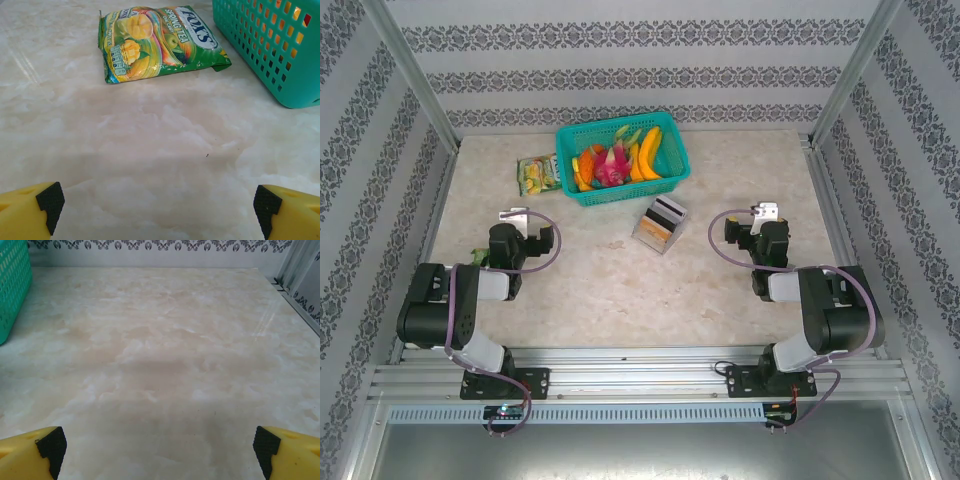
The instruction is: Put the credit cards into the card holder
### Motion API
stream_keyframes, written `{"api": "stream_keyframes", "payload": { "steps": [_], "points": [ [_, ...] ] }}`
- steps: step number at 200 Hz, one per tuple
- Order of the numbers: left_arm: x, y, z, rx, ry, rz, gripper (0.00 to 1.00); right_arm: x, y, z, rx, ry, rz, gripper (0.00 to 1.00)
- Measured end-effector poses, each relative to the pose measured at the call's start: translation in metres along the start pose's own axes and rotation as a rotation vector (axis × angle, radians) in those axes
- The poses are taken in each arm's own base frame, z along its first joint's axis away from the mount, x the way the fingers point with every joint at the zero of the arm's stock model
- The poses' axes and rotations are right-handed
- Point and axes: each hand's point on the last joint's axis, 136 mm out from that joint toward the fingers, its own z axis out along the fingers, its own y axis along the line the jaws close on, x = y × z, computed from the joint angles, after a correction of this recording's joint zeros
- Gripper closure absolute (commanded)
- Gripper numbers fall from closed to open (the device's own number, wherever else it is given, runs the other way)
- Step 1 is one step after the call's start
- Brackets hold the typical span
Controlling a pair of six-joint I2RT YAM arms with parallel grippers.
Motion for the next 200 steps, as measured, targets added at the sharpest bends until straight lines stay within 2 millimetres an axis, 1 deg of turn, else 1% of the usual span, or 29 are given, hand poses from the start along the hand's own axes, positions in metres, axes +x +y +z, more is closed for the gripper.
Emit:
{"api": "stream_keyframes", "payload": {
  "steps": [118,135,150,157,164,175,185,195,200],
  "points": [
    [0.000,-0.001,0.000,0.005,0.000,0.003,0.00,-0.001,0.006,0.000,-0.032,-0.002,-0.001,0.02],
    [-0.001,-0.002,-0.002,0.011,-0.005,0.005,0.00,-0.005,0.007,-0.003,-0.034,-0.011,-0.009,0.02],
    [-0.007,0.000,-0.010,0.002,-0.026,0.002,0.00,-0.015,0.009,-0.010,-0.034,-0.018,-0.008,0.02],
    [-0.013,0.001,-0.017,-0.005,-0.034,-0.003,0.00,-0.019,0.009,-0.014,-0.031,0.002,-0.001,0.02],
    [-0.022,0.002,-0.025,-0.011,-0.046,-0.012,0.00,-0.027,0.007,-0.019,-0.020,0.020,0.017,0.02],
    [-0.042,0.004,-0.038,-0.017,-0.072,-0.035,0.00,-0.049,0.003,-0.024,0.004,0.044,0.068,0.02],
    [-0.061,0.005,-0.048,-0.024,-0.097,-0.067,0.00,-0.075,0.000,-0.029,0.023,0.064,0.127,0.02],
    [-0.083,0.008,-0.060,-0.034,-0.124,-0.129,0.00,-0.097,-0.001,-0.034,0.030,0.072,0.186,0.02],
    [-0.092,0.009,-0.065,-0.041,-0.132,-0.165,0.00,-0.105,-0.003,-0.038,0.036,0.080,0.217,0.02]
  ]
}}
